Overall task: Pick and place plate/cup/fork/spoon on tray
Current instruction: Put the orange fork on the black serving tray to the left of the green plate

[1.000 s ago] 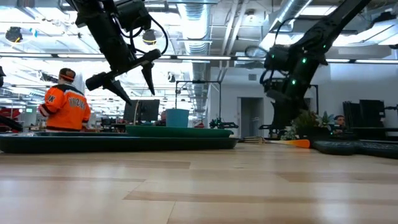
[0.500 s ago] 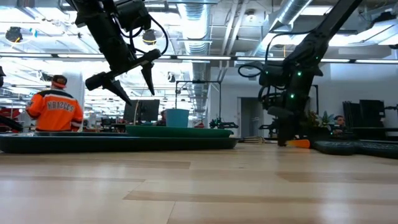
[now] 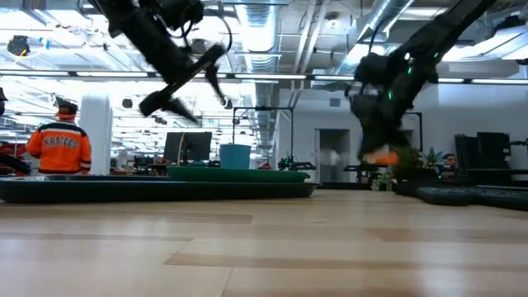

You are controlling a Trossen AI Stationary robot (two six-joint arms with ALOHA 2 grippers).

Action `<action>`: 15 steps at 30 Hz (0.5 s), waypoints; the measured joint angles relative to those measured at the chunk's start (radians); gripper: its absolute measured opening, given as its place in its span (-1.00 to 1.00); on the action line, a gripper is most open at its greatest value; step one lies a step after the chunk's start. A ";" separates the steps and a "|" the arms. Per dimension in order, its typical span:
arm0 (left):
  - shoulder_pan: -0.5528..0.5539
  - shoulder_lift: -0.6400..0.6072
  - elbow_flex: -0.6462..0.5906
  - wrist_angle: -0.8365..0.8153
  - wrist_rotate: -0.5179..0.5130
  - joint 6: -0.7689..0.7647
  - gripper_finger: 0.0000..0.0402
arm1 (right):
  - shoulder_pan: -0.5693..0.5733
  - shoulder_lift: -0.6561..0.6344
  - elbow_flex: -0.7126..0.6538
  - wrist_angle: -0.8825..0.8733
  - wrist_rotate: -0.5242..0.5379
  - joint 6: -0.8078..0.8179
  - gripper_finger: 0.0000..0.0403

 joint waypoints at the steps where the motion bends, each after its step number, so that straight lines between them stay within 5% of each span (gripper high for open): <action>1: -0.006 0.000 0.000 0.057 0.004 0.028 0.41 | 0.010 -0.036 0.000 0.034 -0.030 0.037 -0.98; 8: -0.057 0.000 0.000 0.406 0.013 0.238 0.41 | 0.159 -0.251 0.001 0.296 -0.061 0.279 -0.99; 15: -0.068 0.000 0.001 0.692 0.008 0.396 0.41 | 0.342 -0.254 0.002 0.569 -0.054 0.444 -0.99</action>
